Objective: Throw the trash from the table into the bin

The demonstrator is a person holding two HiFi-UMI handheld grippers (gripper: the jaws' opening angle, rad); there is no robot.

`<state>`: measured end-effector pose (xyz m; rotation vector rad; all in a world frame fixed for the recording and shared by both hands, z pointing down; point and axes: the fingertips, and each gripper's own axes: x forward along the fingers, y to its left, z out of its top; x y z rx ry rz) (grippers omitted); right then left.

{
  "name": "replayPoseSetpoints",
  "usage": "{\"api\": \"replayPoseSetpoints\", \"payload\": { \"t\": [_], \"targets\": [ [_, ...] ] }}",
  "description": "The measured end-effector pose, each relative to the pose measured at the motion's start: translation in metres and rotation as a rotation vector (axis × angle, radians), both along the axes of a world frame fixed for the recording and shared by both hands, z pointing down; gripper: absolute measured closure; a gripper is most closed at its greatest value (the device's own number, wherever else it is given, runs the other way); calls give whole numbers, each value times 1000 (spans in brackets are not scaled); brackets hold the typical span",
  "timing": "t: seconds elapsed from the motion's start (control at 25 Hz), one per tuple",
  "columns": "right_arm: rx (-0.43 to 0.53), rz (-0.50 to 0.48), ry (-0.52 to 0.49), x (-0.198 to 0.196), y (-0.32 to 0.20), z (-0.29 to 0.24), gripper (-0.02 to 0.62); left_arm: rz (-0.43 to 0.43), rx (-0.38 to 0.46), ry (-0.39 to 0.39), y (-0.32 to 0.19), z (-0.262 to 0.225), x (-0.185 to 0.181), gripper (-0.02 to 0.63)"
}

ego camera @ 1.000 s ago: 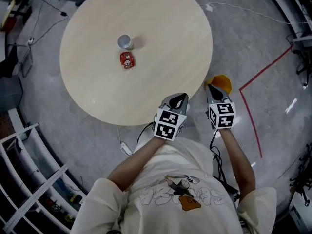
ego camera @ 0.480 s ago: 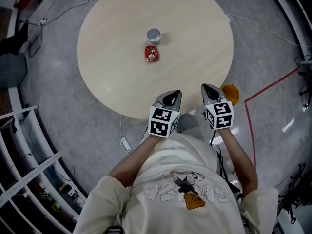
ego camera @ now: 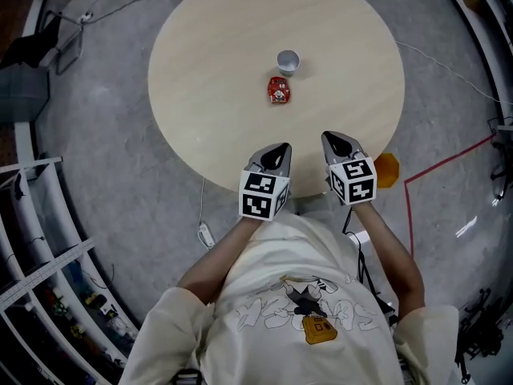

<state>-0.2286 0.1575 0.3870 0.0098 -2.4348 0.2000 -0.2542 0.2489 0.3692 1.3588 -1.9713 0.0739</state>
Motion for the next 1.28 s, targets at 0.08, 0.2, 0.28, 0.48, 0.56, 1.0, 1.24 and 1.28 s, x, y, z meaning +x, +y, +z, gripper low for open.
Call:
{"api": "replayPoseSetpoints", "payload": {
  "t": [0.08, 0.2, 0.28, 0.48, 0.56, 1.0, 1.24, 1.28],
  "targets": [
    [0, -12, 1, -14, 9, 3, 589, -19, -1, -3, 10, 1, -13, 601],
    [-2, -26, 7, -37, 23, 9, 589, -44, -6, -3, 24, 4, -34, 601],
    [-6, -32, 15, -53, 32, 13, 589, -57, -10, -4, 32, 7, -48, 601],
    [-8, -41, 48, -81, 47, 27, 589, -76, -16, 0, 42, 12, -74, 601],
    [-7, -43, 62, -91, 51, 35, 589, -76, -20, 5, 43, 16, -83, 601],
    [-26, -76, 107, -140, 35, 75, 445, -100, -37, 53, 27, 33, -119, 601],
    [-2, -32, 148, -158, 26, 100, 272, -113, -63, 81, 33, 44, -127, 601],
    [2, -26, 158, -161, 26, 105, 249, -116, -66, 86, 34, 46, -128, 601]
  ]
}}
